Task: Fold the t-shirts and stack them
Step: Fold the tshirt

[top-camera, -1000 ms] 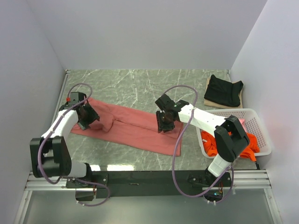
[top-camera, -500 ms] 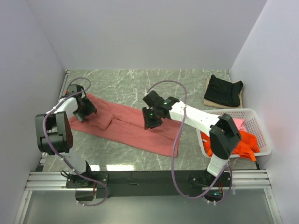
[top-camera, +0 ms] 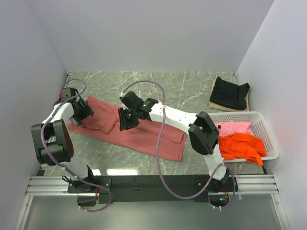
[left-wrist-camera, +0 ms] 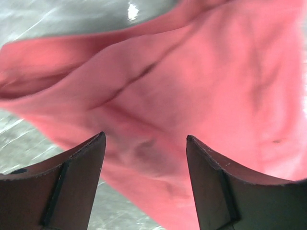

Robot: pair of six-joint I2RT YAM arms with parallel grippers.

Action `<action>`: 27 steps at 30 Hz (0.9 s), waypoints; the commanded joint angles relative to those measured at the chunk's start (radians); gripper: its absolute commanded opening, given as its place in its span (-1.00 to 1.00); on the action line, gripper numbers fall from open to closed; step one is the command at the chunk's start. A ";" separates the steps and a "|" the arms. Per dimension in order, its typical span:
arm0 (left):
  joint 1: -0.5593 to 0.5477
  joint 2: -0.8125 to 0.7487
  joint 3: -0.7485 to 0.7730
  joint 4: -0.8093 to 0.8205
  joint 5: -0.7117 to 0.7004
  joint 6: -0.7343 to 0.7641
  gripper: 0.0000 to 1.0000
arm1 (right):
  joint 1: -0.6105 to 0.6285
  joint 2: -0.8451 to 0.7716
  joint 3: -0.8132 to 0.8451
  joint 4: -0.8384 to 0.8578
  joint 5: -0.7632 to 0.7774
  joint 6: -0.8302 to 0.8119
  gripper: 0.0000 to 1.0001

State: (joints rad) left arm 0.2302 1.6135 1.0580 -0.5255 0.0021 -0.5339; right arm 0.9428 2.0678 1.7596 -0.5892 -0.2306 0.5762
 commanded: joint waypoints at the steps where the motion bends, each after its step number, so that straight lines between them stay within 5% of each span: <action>1: 0.029 -0.043 -0.047 0.015 0.001 0.015 0.48 | 0.010 0.053 0.044 0.101 -0.045 0.034 -0.17; 16: 0.058 0.019 0.022 0.033 -0.045 0.040 0.53 | 0.063 0.305 0.219 0.266 -0.033 0.109 -0.10; 27: 0.066 0.003 0.004 0.027 -0.068 0.038 0.29 | 0.070 0.370 0.256 0.328 0.051 0.125 -0.04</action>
State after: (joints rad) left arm 0.2932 1.6318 1.0447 -0.5087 -0.0479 -0.5098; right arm 1.0061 2.4203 1.9606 -0.3161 -0.2237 0.6914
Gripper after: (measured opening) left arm 0.657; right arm 0.475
